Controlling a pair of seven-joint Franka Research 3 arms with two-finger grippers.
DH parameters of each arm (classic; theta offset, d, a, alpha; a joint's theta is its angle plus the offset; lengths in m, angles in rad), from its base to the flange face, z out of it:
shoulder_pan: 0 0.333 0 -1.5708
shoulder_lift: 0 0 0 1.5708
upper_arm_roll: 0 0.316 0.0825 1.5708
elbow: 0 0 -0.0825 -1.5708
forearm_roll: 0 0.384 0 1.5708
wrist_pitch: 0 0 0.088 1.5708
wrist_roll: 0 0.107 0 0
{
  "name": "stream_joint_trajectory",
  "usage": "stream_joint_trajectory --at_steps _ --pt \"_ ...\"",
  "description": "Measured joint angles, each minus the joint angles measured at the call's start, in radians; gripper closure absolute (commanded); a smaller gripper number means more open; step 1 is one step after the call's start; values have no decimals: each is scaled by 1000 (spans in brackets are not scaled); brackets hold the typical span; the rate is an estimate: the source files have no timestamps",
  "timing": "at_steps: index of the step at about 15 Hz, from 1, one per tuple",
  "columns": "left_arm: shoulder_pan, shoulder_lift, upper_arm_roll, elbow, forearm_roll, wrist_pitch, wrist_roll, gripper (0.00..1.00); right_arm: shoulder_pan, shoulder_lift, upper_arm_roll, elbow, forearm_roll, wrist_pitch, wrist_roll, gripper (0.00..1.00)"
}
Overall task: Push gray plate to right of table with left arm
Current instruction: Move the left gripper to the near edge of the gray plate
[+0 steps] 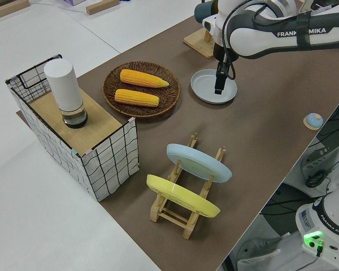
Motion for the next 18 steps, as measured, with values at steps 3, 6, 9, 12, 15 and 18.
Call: stream_joint_trajectory --at_steps 3,6,9,12,15,18 --pt "-4 2 -4 -40 0 49 -35 2 0 0 0 0 0 0 0 17" --pt "-5 9 -5 -67 0 97 -47 2 0 0 0 0 0 0 0 17" --pt "-9 32 -7 -107 0 194 -71 2 0 0 0 0 0 0 0 17" --pt "-38 61 -10 -136 0 268 -113 2 0 0 0 0 0 0 0 17" --pt "-67 93 -12 -143 0 309 -140 2 0 0 0 0 0 0 0 17" --pt "-75 113 -13 -143 0 329 -148 2 0 0 0 0 0 0 0 17"
